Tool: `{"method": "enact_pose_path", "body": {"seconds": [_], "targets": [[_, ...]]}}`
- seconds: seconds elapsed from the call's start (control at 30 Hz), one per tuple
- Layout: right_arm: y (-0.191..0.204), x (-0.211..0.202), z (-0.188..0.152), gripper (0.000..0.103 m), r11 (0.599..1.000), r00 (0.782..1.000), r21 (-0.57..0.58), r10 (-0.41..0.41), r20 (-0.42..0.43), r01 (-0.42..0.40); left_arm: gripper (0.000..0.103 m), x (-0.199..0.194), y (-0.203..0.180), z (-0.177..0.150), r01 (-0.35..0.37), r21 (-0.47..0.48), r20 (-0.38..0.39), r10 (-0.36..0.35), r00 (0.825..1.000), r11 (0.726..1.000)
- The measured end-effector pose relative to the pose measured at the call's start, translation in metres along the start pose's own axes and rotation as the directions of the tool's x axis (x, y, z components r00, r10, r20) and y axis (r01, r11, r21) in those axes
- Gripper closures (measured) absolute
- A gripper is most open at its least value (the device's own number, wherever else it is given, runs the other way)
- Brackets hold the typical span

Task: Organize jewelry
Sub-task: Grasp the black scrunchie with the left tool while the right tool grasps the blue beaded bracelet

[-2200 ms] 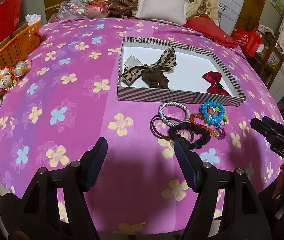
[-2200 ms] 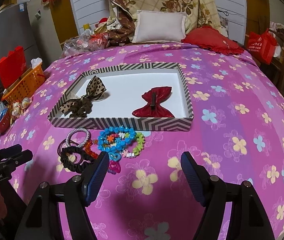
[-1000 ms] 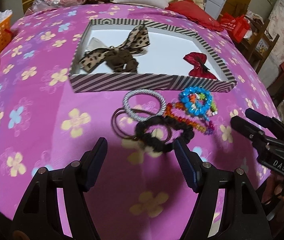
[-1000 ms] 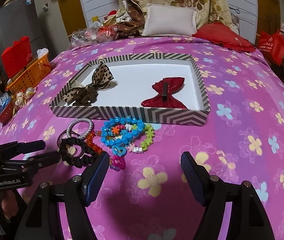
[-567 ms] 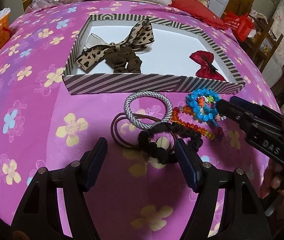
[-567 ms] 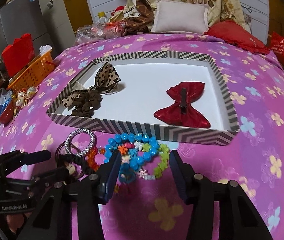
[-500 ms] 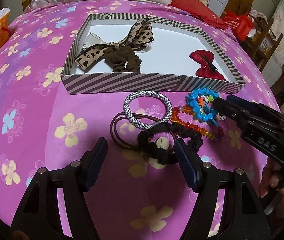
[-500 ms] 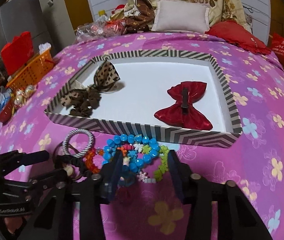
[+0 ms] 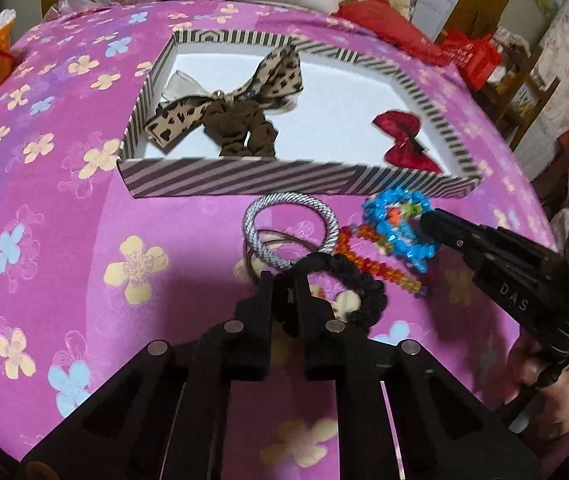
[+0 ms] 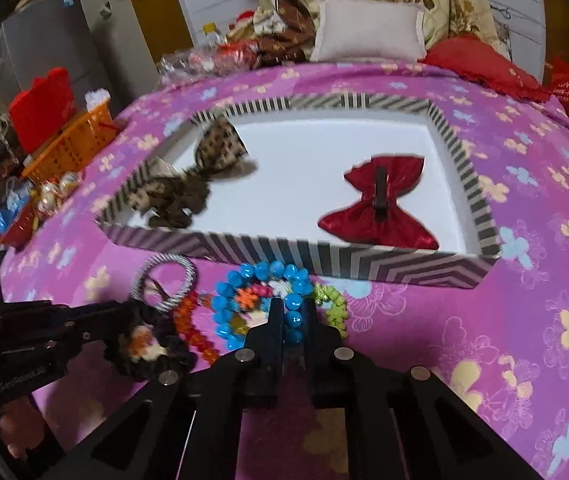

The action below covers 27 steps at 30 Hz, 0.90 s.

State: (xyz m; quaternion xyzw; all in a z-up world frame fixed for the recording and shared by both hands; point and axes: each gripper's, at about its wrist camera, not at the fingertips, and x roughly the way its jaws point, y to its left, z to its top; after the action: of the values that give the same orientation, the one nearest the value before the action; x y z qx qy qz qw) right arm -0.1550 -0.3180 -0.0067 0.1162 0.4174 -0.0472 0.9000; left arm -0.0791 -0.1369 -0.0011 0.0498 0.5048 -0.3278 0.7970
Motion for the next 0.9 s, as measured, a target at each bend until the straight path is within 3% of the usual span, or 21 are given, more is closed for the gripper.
{"method": "enact_pose_path", "body": {"seconds": [0.3, 0.9], "targets": [[0.008, -0.042, 0.006, 0.095, 1.000, 0.997, -0.009, 0.016, 0.077, -0.015, 0.096, -0.038, 0.003, 0.001, 0.036, 0.001, 0.069, -0.036, 0.997, 0.999], [0.015, -0.079, 0.011, 0.095, 1.000, 0.992, -0.029, 0.013, 0.129, -0.010, 0.096, -0.071, -0.004, 0.004, 0.012, 0.016, 0.133, -0.014, 0.991, 1.000]]}}
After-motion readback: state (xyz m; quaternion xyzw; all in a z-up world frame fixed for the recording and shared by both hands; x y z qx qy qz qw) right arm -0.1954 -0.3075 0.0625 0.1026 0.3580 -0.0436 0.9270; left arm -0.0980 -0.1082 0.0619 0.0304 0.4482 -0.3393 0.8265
